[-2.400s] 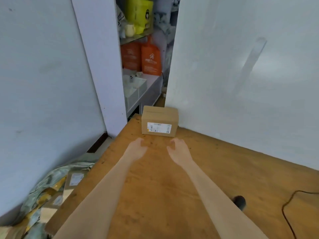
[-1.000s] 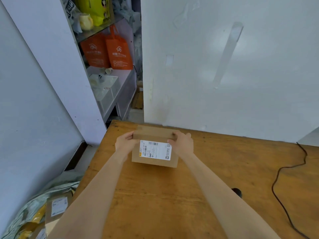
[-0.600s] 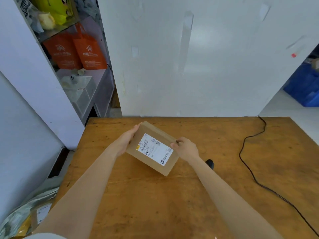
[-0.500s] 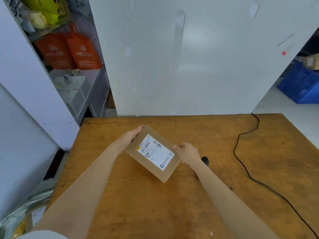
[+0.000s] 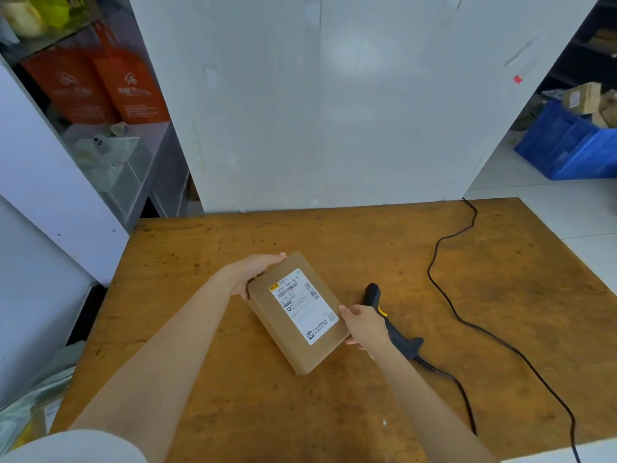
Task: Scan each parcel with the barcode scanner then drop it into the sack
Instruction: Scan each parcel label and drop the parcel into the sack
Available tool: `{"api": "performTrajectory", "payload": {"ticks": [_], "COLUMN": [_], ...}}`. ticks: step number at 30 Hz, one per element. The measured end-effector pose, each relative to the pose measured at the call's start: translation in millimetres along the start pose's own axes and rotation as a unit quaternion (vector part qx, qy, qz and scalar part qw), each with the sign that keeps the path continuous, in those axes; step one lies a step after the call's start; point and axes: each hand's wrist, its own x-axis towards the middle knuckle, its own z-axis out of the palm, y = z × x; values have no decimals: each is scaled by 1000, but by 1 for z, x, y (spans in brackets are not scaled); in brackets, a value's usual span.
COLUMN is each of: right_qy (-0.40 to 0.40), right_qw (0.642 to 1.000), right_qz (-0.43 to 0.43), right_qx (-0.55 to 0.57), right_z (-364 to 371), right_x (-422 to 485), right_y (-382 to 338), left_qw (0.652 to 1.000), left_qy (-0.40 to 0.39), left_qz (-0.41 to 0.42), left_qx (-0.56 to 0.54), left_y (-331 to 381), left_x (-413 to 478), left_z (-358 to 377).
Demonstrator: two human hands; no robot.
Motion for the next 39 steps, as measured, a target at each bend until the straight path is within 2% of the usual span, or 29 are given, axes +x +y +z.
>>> {"api": "performTrajectory", "payload": {"ticks": [2,5,8,11,14,18,21,27,32,34,36,37,39], "right_qy": [-2,-12,-13,-11,-2,6,-1,-27,-62,27,135,164,154], "right_qw": [1000,999,998,995,990,982,979,976,968,969,964,962,962], "right_qz": [-8,-36,-64,-85,-100,-108,-115,-137,-179,-209,-225,-215,-160], "right_qx": [2,-2,10,51,96,154,167,168,167,130,31,-37,-157], "right_z": [0,1,1,1,5,12,14,13,-1,-9,-16,-18,-20], "right_x": [-3,-9,-13,-20,-25,-29,-29,-22,-13,-3,12,21,37], "right_y": [4,10,17,27,38,53,63,80,91,98,103,104,103], "left_qw": [999,992,983,975,972,955,942,930,922,912,905,903,899], "left_qy": [30,115,146,126,95,129,133,75,88,104,119,126,139], "left_qz": [38,48,62,90,129,167,190,224,240,235,225,218,205], "left_qx": [12,-33,-87,-158,-173,-207,-244,-281,-291,-319,-340,-347,-361], "left_y": [0,-6,-8,-12,-21,-31,-34,-44,-52,-54,-57,-58,-60], "left_x": [-1,7,11,7,-1,1,-3,-7,-4,-4,-5,-5,-5], "left_z": [4,11,20,27,31,38,47,55,58,62,64,66,70]}}
